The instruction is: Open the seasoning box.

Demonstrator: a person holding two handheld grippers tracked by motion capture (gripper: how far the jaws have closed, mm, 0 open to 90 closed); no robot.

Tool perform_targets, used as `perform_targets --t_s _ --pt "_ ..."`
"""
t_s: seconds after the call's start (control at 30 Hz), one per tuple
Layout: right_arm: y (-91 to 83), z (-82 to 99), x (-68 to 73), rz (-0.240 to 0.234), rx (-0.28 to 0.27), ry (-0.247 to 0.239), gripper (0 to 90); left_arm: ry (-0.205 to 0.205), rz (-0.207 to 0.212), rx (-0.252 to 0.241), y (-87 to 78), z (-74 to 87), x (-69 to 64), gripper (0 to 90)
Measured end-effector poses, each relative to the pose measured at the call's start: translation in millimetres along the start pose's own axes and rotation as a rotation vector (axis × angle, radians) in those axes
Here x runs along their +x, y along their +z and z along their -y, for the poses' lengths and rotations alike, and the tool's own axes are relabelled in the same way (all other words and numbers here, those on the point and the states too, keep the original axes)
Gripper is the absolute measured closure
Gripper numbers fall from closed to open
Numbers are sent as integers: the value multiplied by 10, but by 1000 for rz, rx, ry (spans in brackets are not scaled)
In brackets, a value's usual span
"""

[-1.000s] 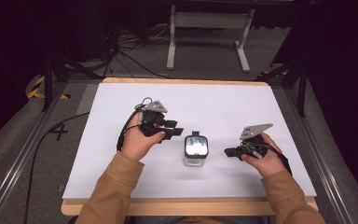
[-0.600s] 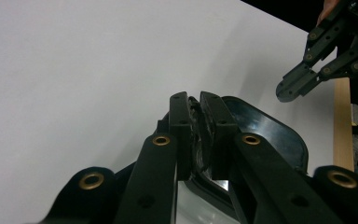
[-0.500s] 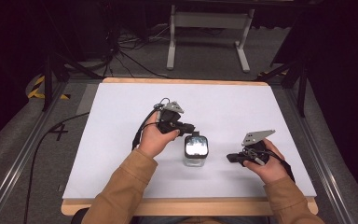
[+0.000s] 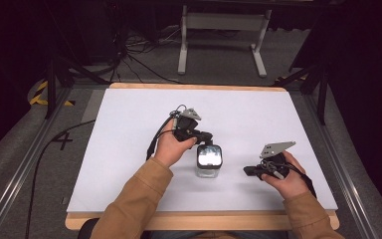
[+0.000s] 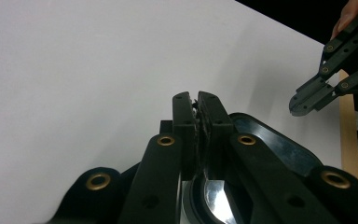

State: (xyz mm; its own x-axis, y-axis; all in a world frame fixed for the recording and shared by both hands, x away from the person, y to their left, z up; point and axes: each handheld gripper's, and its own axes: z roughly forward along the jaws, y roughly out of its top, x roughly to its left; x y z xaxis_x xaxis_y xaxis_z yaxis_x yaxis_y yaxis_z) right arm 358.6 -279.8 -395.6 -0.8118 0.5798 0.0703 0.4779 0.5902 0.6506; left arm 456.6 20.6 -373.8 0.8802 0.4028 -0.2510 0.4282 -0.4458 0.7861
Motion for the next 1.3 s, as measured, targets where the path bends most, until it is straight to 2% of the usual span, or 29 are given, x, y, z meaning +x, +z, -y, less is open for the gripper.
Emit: perform_targets --t_s 0.1,0.5,0.73,0.8,0.97,1.3 --pt "-3 1 8 -1 -3 -6 899 0 -3 -4 -2 1 8 897" --pt "25 -33 67 -12 0 -14 898 -5 -2 -3 0 -2 11 898" --pt "48 -84 134 -17 -14 -38 899 -14 -2 7 -3 -6 13 898" --pt "53 -100 155 -25 -18 -40 900 -12 1 -6 7 -3 21 898" --pt "77 -159 215 -34 -51 -62 900 -16 -2 7 2 -4 25 897" --pt "158 -344 366 -52 -178 -78 900 -18 -4 -2 11 2 30 899"
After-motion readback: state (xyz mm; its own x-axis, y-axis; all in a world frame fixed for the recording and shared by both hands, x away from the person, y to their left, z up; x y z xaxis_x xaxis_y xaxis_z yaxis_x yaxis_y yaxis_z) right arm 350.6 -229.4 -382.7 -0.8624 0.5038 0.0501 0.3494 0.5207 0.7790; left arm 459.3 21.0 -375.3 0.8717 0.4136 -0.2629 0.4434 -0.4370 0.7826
